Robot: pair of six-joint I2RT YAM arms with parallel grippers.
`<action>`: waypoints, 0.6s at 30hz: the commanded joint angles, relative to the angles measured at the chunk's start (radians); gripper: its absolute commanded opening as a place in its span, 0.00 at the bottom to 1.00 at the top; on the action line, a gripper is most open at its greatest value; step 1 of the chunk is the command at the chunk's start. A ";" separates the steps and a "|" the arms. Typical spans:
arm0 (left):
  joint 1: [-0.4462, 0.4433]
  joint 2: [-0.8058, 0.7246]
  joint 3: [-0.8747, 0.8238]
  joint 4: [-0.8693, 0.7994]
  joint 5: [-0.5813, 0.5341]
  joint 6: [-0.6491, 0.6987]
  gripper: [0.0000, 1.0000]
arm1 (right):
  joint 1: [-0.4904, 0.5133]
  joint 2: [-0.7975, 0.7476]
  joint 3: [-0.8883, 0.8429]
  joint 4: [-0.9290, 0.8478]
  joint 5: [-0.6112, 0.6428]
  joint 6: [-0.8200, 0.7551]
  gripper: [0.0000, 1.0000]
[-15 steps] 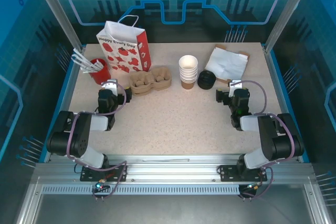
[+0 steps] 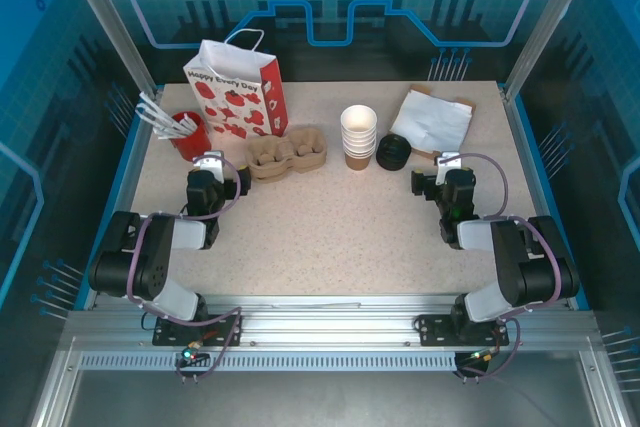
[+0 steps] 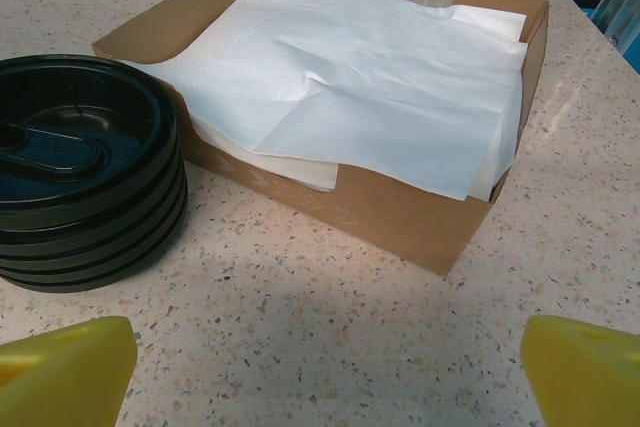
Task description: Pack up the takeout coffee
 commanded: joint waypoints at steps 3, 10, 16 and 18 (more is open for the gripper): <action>0.012 0.006 -0.007 0.037 0.024 0.016 0.99 | 0.009 0.005 0.008 0.030 -0.007 -0.009 1.00; 0.013 -0.015 -0.009 0.026 -0.043 -0.006 0.99 | 0.007 0.003 0.008 0.034 -0.005 -0.008 1.00; 0.013 -0.337 -0.004 -0.273 -0.244 -0.127 0.99 | 0.004 -0.184 0.118 -0.338 0.090 0.071 1.00; 0.013 -0.463 0.036 -0.482 -0.299 -0.259 0.99 | -0.009 -0.282 0.143 -0.446 0.132 0.147 1.00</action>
